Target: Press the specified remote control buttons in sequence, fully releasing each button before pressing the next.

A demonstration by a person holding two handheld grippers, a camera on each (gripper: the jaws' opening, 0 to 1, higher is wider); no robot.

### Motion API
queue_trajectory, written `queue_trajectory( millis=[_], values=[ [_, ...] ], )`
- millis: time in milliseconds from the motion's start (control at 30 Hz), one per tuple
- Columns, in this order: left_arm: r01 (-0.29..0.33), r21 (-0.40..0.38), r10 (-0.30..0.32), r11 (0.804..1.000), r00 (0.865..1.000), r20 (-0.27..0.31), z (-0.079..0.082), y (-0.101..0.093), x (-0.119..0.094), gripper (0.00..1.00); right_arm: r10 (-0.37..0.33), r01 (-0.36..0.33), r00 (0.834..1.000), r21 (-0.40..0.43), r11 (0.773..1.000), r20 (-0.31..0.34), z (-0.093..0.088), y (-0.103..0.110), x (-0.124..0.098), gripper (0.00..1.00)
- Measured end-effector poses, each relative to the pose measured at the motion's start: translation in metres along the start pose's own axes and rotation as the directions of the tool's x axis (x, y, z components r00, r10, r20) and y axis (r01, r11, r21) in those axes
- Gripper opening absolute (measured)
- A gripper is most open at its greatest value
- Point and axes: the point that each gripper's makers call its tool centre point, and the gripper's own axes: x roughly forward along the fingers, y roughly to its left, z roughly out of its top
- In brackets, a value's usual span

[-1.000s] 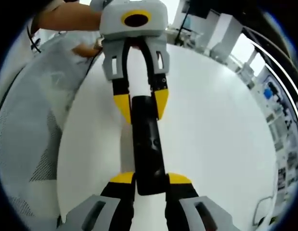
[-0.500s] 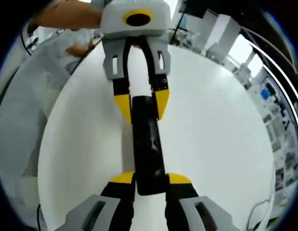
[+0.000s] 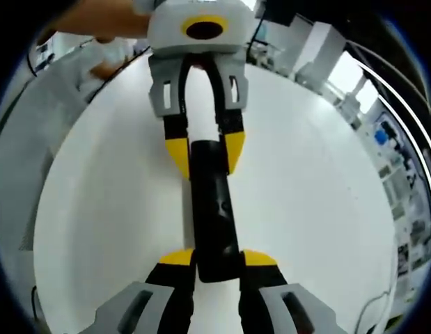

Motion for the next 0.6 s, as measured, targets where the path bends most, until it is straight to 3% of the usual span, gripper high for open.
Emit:
queue_trajectory(
  millis=[233,600],
  values=[
    [-0.004,0.024,0.005,1.0,0.999,-0.036,-0.004,0.008,0.006,0.24,-0.009,0.009,1.0,-0.014,1.0,-0.003,-0.004,-0.008,0.01,0.2],
    [-0.007,0.02,0.008,1.0,0.999,-0.046,-0.006,0.018,0.009,0.24,-0.015,0.015,1.0,-0.007,1.0,-0.007,-0.004,-0.019,0.013,0.2]
  ],
)
